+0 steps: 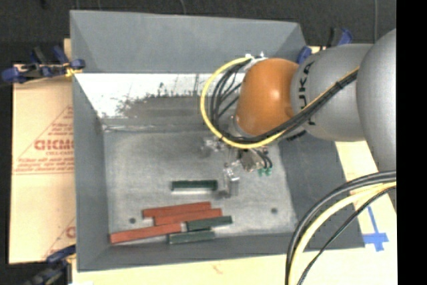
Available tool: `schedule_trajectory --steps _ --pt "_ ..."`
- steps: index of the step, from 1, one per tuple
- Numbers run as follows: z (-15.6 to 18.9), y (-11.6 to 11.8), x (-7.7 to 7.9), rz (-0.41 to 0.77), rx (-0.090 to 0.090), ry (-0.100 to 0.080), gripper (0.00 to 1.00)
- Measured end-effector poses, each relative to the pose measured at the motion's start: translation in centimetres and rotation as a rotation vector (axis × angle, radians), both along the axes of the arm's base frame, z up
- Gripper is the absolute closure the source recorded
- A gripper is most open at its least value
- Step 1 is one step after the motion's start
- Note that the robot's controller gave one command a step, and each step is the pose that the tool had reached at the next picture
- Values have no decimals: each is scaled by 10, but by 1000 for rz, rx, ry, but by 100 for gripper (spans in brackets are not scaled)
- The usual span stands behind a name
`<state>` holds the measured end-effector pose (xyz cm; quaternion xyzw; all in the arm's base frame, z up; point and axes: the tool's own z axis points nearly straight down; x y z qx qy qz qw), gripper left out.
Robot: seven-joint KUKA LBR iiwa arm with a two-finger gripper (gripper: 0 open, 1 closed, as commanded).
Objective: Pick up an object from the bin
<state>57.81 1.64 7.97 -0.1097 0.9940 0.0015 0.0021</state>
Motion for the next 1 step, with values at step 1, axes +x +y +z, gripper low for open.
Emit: schedule_trajectory --steps 1 --pt "3 95 -49 -15 -1 1 100"
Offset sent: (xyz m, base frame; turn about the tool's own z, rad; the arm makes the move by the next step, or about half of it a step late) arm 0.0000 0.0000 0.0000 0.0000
